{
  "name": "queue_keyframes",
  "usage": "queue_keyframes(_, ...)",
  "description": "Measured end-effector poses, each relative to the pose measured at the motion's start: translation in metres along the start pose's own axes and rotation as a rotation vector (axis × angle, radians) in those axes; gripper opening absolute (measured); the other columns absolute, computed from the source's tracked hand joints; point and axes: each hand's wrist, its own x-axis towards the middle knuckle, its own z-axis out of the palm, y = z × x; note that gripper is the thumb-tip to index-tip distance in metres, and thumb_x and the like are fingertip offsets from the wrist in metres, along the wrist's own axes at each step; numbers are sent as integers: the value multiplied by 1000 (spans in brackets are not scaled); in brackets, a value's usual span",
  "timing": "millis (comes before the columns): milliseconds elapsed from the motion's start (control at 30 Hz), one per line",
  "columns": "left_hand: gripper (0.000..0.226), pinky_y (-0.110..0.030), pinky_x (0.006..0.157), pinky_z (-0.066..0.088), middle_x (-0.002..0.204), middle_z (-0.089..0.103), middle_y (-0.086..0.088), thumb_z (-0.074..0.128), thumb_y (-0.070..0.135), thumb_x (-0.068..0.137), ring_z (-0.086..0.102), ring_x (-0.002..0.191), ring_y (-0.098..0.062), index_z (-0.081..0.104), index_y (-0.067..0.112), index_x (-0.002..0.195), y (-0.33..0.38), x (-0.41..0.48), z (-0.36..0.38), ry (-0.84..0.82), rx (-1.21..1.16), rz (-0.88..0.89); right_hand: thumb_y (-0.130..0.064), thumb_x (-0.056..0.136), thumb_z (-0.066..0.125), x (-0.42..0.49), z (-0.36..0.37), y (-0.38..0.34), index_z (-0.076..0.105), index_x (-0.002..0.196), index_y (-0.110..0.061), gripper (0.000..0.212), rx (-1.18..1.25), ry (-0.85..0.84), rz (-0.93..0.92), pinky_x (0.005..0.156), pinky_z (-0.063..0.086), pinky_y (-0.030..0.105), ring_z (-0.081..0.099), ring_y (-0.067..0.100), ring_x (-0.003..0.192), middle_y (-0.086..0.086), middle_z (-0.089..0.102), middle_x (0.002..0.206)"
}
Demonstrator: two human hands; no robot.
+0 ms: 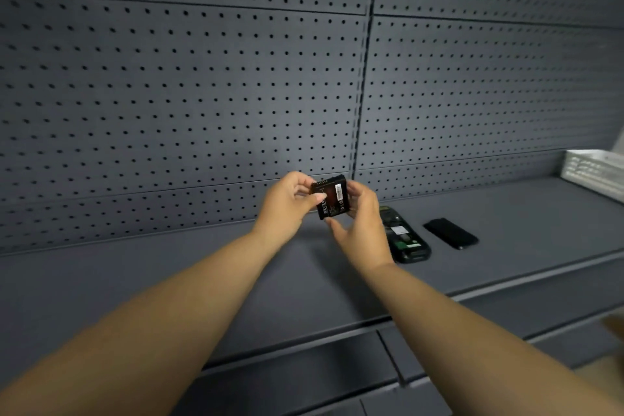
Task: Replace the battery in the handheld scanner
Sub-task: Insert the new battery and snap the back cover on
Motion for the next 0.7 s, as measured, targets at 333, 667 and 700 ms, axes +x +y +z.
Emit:
queue_keyframes(333, 15, -2, 64, 45, 88, 62, -4, 65, 3, 83, 58, 76, -13, 56, 12, 91, 20, 28, 132, -14, 87, 52, -6, 89, 57, 41, -124, 86, 49, 127, -14, 39, 28, -125, 141, 90, 44, 22, 59, 12, 98, 1, 64, 108)
queue_keyframes(667, 27, -30, 86, 52, 96, 65, -4, 59, 18, 90, 65, 90, -19, 60, 8, 114, 17, 26, 181, -40, 222, -223, 5, 87, 56, 62, -170, 140, 45, 132, -8, 48, 485, -416, 515, 61, 52, 19, 60, 14, 72, 7, 59, 78)
queue_keyframes(700, 25, -33, 91, 51, 98, 67, -5, 59, 22, 89, 66, 94, -20, 62, 10, 111, 16, 23, 180, -61, 270, -221, 5, 87, 56, 62, -169, 142, 47, 130, -5, 45, 500, -444, 553, 59, 53, 18, 60, 14, 72, 8, 60, 82)
